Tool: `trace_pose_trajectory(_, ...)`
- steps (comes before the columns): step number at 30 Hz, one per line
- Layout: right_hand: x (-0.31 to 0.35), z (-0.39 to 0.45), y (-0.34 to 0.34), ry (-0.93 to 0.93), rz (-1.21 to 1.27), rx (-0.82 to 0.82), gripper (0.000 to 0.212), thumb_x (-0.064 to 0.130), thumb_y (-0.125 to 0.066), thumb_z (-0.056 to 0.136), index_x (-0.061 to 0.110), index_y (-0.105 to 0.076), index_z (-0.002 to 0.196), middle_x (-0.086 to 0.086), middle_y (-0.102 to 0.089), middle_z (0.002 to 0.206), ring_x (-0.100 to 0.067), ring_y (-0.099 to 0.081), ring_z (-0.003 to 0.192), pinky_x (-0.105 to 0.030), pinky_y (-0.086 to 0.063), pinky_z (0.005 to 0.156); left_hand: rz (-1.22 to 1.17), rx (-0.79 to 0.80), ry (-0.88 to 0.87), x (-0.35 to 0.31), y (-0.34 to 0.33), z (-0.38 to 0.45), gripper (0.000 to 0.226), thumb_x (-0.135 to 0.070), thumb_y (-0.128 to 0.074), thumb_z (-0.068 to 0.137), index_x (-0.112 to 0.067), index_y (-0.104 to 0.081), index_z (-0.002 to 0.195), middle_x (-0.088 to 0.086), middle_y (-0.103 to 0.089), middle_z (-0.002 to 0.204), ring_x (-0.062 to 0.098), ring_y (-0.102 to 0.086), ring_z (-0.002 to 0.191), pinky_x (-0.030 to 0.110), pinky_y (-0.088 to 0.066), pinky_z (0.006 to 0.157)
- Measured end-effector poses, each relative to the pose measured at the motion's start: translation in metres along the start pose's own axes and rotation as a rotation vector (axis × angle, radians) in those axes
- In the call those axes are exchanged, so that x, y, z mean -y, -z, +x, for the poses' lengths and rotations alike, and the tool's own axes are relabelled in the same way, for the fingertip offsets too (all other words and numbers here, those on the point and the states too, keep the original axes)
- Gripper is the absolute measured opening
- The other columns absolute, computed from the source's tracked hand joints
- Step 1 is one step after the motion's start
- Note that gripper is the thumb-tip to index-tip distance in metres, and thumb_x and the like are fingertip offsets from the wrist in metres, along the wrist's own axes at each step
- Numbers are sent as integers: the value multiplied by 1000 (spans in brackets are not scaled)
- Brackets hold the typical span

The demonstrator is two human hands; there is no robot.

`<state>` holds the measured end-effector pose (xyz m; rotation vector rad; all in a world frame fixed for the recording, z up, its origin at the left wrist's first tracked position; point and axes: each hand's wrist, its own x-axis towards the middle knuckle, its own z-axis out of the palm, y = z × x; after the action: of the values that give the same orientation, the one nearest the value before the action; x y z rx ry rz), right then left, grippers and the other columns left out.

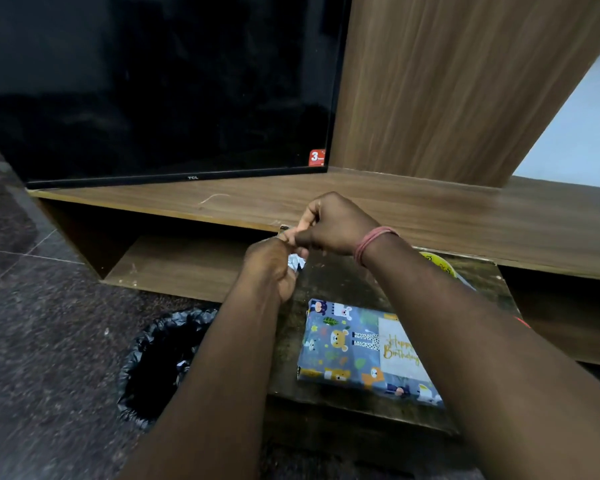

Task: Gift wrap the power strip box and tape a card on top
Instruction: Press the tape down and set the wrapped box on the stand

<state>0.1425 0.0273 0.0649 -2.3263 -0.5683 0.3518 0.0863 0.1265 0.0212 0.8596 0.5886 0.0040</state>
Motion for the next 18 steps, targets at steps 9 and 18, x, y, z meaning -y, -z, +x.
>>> trace_pose_trajectory(9,5,13,6,-206,642,240,31,-8,-67,87,9,-62,62,-16,-66,66,-14,-55,54,-18,-46,43,-107,33,-113,-18,12,-3,14,-1,-51,103,5,-63,100,17,-61,85,20,-57,66,19,-52,47)
trace_pose_trajectory(18,9,27,10,-276,820,483,9,3,-65,87,9,-58,85,-4,-65,71,-4,-58,52,-14,-47,45,-212,112,-6,-34,30,-7,19,2,-53,100,-6,-68,91,6,-68,77,8,-61,60,12,-54,52)
